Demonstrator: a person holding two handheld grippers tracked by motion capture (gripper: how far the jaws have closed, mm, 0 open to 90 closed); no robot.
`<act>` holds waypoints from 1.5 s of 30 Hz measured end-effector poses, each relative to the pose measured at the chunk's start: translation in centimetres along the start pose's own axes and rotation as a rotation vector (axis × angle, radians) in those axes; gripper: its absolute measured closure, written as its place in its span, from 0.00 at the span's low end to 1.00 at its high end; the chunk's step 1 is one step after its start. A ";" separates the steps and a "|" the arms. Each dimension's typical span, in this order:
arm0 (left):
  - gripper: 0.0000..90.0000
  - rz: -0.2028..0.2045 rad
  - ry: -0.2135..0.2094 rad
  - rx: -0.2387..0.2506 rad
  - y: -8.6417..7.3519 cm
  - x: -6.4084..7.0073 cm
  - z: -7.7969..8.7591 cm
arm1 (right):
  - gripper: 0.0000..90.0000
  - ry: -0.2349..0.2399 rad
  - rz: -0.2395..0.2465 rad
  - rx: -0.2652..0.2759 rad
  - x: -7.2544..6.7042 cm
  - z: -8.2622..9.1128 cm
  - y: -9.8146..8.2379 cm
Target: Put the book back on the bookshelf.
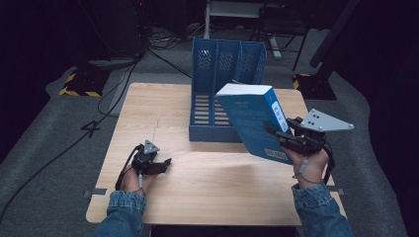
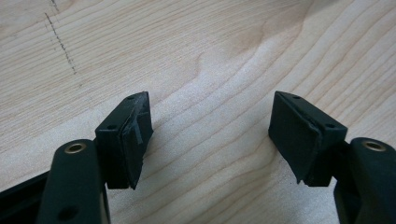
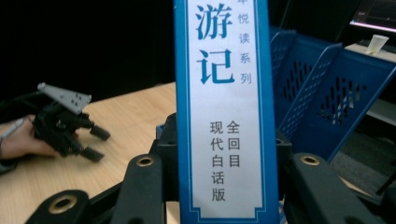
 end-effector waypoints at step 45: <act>0.34 -0.010 -0.013 0.005 -0.3 0.3 0.4 | 0.69 -0.239 -0.242 0.135 12.6 -8.5 4.5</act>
Point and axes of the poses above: each handheld gripper's, and its own axes: z roughly backward along the jaws, y roughly out of its top, x roughly to its right, the point moved 4 cm from there along -z, roughly forward along the jaws, and after that the axes turned 6 degrees about x, right-handed, at the moved point
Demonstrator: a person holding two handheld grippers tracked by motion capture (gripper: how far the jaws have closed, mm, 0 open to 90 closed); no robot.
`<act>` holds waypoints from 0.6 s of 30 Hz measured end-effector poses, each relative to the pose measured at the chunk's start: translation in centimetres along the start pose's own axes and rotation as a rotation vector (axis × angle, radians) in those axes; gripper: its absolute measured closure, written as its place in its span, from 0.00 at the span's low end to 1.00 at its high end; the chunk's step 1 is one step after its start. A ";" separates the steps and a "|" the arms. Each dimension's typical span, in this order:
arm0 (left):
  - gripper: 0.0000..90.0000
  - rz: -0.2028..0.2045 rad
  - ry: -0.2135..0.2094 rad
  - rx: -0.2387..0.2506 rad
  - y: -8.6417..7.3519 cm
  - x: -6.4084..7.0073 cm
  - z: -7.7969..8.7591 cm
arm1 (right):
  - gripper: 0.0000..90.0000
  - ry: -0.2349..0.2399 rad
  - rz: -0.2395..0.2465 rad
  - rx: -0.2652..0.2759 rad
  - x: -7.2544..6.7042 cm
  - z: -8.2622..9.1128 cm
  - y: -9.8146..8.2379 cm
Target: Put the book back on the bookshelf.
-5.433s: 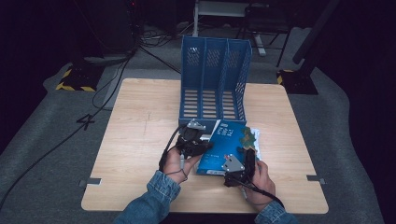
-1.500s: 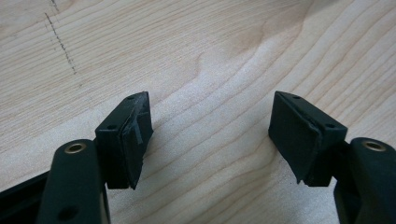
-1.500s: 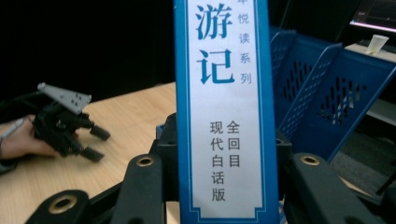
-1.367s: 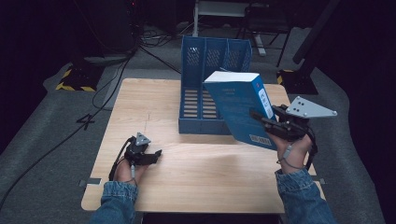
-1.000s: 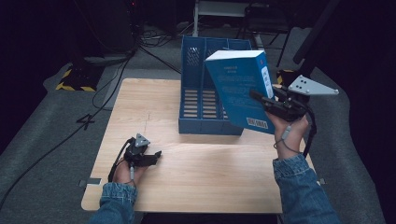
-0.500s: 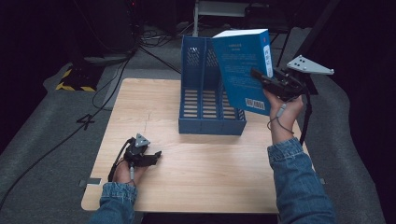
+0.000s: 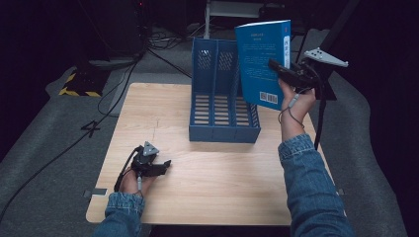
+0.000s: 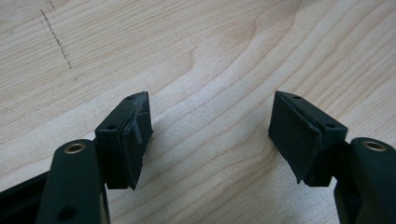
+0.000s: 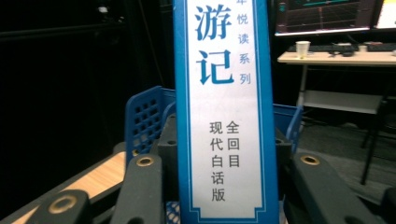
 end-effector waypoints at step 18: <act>0.34 -0.004 -0.002 -0.006 0.0 0.2 0.1 | 0.69 -0.068 -0.086 -0.024 3.3 -1.6 -1.9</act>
Point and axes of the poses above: each handheld gripper's, and its own axes: z roughly backward along the jaws, y roughly out of its top, x roughly to its right, the point moved 4 cm from there along -z, roughly forward along the jaws, and after that the axes turned 6 degrees about x, right-handed, at the moved point
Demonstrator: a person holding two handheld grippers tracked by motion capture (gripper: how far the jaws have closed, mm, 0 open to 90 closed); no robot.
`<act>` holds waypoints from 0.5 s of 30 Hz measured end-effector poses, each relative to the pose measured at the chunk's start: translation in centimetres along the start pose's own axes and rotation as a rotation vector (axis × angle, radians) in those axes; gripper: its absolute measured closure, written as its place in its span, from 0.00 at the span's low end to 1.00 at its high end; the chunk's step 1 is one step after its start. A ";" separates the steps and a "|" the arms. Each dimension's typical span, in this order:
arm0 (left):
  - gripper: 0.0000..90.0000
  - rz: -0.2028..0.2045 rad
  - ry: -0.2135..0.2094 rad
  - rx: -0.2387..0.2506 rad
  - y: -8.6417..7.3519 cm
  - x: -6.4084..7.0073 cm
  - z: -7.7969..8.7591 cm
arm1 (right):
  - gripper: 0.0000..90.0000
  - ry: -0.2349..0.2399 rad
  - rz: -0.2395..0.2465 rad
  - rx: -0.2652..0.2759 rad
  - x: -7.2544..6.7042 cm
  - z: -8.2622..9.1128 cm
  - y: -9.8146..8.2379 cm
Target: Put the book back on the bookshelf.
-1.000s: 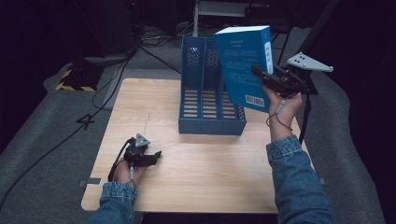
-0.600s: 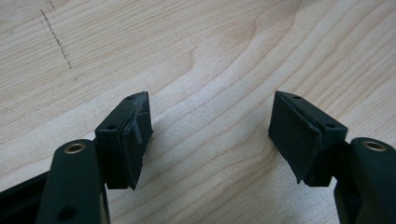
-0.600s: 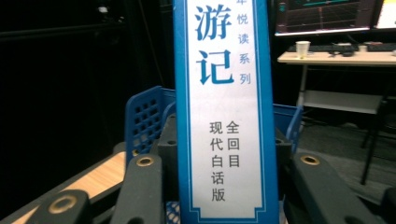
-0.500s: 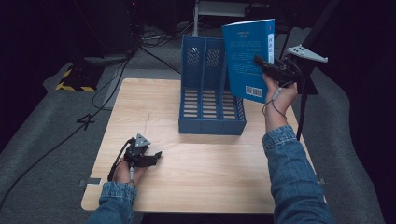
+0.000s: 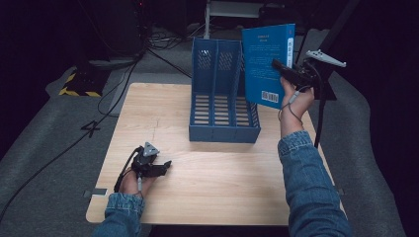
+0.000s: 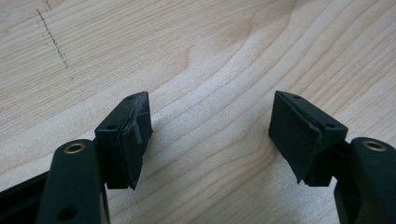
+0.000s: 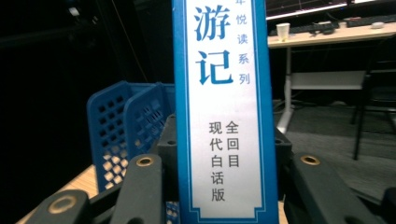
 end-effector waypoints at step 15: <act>0.34 -0.008 -0.003 0.001 0.0 0.0 0.0 | 0.69 -0.039 0.040 -0.044 -2.0 -3.5 -1.8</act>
Point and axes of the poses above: each handheld gripper's, and its own axes: z roughly backward along the jaws, y roughly out of its top, x roughly to its right, the point moved 4 cm from there along -z, roughly forward along the jaws, and after that the axes turned 6 degrees about x, right-handed, at the moved point
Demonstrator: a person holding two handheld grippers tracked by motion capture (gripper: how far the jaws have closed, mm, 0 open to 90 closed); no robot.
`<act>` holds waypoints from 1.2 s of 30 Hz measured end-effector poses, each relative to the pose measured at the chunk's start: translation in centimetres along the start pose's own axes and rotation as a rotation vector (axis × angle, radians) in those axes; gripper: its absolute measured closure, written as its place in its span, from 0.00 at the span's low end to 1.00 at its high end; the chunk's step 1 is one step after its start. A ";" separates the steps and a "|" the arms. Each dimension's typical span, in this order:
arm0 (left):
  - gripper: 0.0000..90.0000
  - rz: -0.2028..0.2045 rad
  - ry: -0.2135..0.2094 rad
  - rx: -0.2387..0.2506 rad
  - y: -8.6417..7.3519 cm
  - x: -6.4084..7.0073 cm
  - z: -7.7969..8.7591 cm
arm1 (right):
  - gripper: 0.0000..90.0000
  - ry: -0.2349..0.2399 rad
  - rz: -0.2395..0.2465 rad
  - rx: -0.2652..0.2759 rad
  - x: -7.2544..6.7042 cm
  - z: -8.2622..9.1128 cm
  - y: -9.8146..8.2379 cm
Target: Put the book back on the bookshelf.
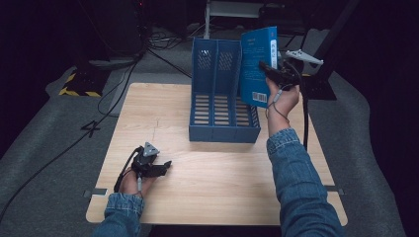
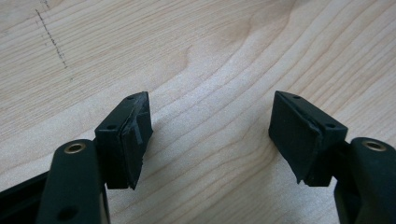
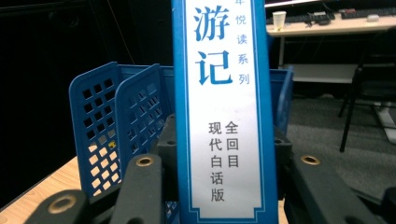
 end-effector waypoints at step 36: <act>0.34 0.004 -0.003 0.003 0.0 0.1 0.0 | 0.67 -0.122 0.081 -0.243 -1.5 -5.6 -9.2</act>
Point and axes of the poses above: each handheld gripper's, and its own axes: z roughly backward along the jaws, y roughly out of its top, x roughly to its right, the point moved 4 cm from there along -z, roughly forward along the jaws, and after that the axes turned 6 degrees about x, right-handed, at the moved point
